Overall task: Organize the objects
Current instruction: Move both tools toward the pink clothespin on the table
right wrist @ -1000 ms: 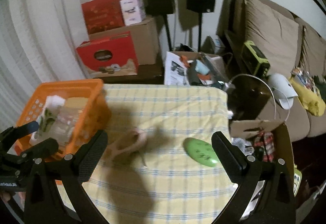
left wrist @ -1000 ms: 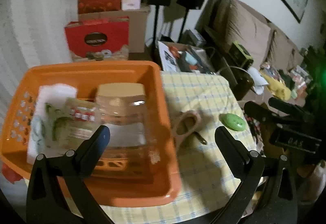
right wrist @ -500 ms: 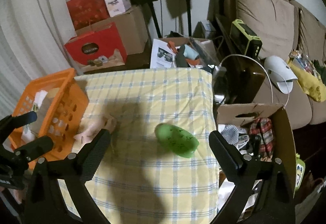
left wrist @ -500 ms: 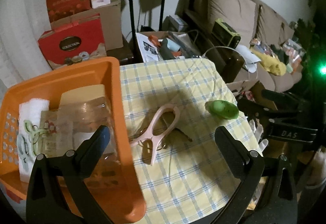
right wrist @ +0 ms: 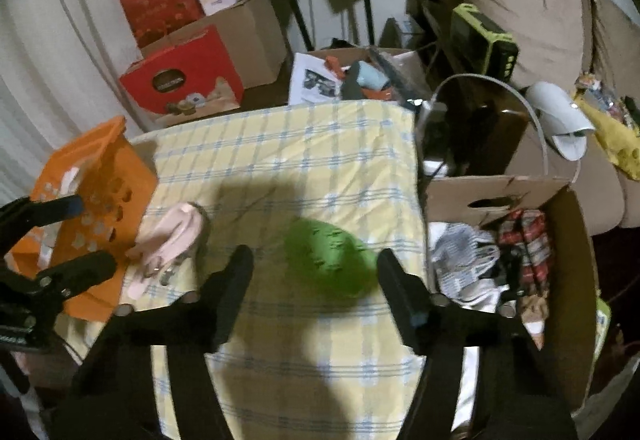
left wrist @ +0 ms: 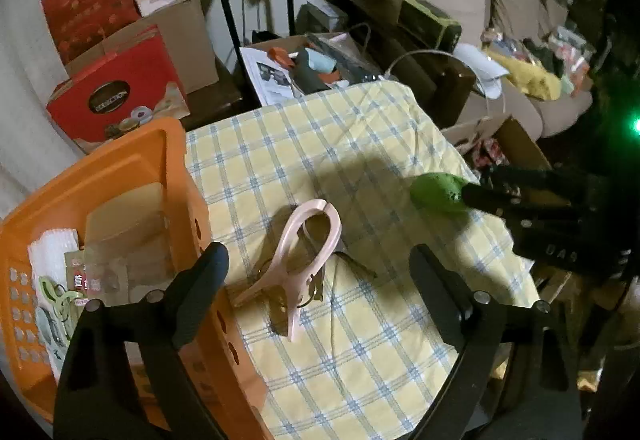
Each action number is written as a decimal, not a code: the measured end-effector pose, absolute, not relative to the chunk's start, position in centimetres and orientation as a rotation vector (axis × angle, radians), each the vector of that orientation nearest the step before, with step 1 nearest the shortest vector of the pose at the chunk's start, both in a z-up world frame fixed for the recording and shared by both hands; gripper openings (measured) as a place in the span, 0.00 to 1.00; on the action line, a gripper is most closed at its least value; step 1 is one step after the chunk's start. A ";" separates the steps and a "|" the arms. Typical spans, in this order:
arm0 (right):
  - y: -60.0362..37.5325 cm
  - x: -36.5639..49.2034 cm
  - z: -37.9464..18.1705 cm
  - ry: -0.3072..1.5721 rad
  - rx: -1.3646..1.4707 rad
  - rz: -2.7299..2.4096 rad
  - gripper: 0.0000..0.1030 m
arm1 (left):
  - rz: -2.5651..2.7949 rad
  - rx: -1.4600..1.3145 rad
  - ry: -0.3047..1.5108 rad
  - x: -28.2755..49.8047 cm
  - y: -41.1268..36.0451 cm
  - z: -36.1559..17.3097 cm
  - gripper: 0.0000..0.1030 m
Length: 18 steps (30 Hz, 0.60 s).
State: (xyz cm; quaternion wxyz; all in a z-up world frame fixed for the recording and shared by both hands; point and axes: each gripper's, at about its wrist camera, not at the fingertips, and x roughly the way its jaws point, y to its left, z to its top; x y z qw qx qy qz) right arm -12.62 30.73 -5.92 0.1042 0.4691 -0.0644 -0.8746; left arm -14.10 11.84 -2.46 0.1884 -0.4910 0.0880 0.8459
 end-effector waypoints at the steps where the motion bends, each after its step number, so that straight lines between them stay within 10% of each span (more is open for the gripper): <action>1: 30.2 -12.9 -6.0 -0.199 1.384 -2.557 0.54 | 2.377 -1.379 0.230 -14.1 11.6 -2.5 0.88; 18: 22.8 -17.9 -8.5 -0.348 1.437 -2.366 0.33 | 2.400 -1.324 0.058 -13.2 8.5 -0.6 0.80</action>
